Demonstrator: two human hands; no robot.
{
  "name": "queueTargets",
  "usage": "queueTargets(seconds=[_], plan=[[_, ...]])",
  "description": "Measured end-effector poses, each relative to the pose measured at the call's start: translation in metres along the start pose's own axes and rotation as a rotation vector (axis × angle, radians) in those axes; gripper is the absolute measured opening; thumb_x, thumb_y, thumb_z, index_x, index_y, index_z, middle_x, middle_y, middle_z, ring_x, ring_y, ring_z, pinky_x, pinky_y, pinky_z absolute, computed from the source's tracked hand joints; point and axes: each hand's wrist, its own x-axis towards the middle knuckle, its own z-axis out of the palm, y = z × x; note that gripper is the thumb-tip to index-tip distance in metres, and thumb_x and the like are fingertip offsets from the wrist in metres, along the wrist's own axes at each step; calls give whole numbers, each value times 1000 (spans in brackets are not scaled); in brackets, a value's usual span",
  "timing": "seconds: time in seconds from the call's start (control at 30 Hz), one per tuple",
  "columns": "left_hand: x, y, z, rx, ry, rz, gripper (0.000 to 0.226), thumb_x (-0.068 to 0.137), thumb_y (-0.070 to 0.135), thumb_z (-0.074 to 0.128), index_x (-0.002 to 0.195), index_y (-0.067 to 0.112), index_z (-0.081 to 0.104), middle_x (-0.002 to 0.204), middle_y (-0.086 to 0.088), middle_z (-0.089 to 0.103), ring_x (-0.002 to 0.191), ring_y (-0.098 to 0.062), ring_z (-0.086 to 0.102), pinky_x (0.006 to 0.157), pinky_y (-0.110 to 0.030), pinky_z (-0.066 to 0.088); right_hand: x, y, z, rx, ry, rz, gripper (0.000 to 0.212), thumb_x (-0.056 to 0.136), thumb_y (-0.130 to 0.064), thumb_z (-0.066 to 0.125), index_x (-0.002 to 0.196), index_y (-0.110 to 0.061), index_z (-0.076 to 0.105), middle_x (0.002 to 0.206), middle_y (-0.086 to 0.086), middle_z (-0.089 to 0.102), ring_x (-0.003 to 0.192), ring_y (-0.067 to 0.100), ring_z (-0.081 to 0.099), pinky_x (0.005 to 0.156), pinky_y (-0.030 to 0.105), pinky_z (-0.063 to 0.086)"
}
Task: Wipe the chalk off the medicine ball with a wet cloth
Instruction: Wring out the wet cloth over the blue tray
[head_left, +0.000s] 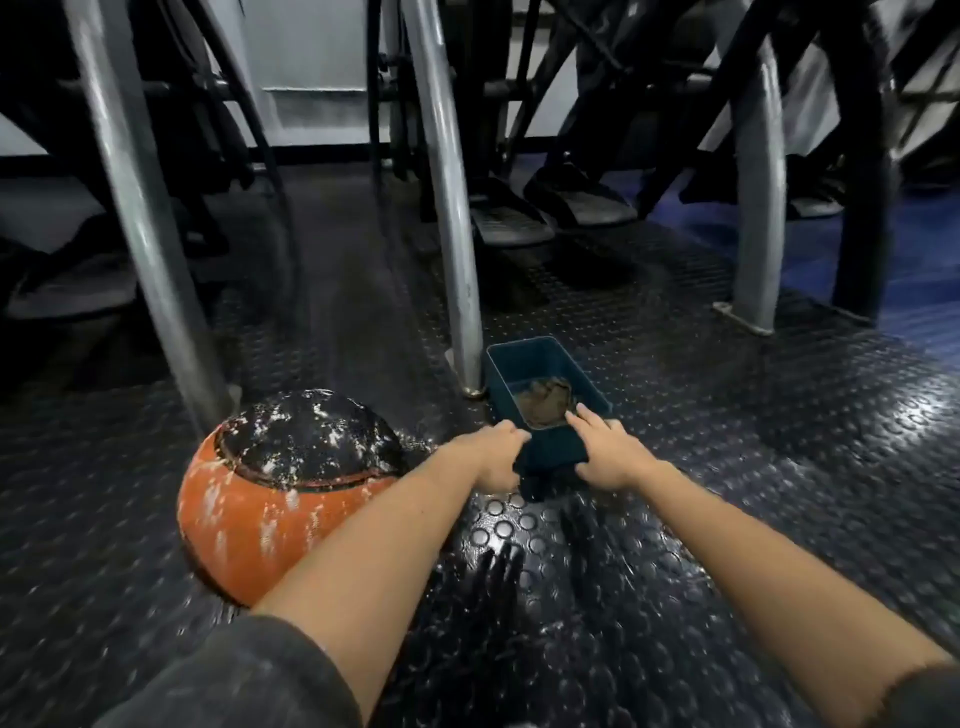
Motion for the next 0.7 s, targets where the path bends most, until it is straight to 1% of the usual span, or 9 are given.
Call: queueTargets(seconds=[0.1,0.17,0.27,0.4,0.47,0.53,0.63,0.67,0.7], plan=[[14,-8,-2,-58,61,-6,68,92,18,56,150,12,21,152,-10,24,138,-30,30,110,-43,31,16,-4,-1,-126,-17,14,68,94,-26,45,151,-22,8,158,4,3,141,33,12,111,46,24],[28,-12,-5,-98,53,0,68,93,20,54,151,14,18,156,-7,17,141,-29,23,112,-45,28,25,-4,-5,-108,-26,47,62,94,-22,44,149,-21,15,154,8,16,138,35,17,109,47,27],[48,-16,0,-53,52,5,67,95,26,51,152,19,17,159,-2,8,144,-25,14,114,-47,23,34,0,-2,-55,-11,31,54,94,-17,41,145,-23,26,145,10,31,132,36,21,106,48,32],[71,-22,9,-92,104,10,55,98,35,45,149,23,27,160,0,10,146,-20,4,117,-48,14,34,0,2,-21,70,19,45,95,-19,41,139,-27,39,136,8,40,127,35,26,102,45,35],[73,-25,18,-93,119,28,44,99,37,42,142,25,41,156,0,20,145,-19,9,117,-48,10,29,1,3,-11,105,6,41,95,-19,41,135,-29,46,130,7,46,124,34,30,101,41,35],[67,-27,29,-146,191,45,32,100,35,42,129,26,53,143,3,34,138,-15,24,116,-46,6,23,2,3,13,121,-15,36,95,-19,42,127,-29,54,123,6,50,120,33,34,100,39,36],[57,-25,41,-219,255,67,26,99,35,44,118,24,59,127,4,40,125,-13,38,115,-43,5,21,1,-3,62,141,-19,28,92,-19,44,107,-25,66,110,4,62,103,27,50,90,36,44],[55,-25,44,-230,265,69,26,99,35,44,116,23,59,125,4,40,122,-13,40,116,-42,6,24,-1,-5,90,160,-11,27,91,-18,45,104,-23,68,108,4,65,97,24,55,86,35,47],[54,-25,46,-237,271,66,25,99,35,44,114,22,60,123,4,40,120,-12,41,116,-41,6,29,-2,-7,115,173,5,27,90,-17,45,106,-21,67,109,4,66,97,24,58,85,35,48]])
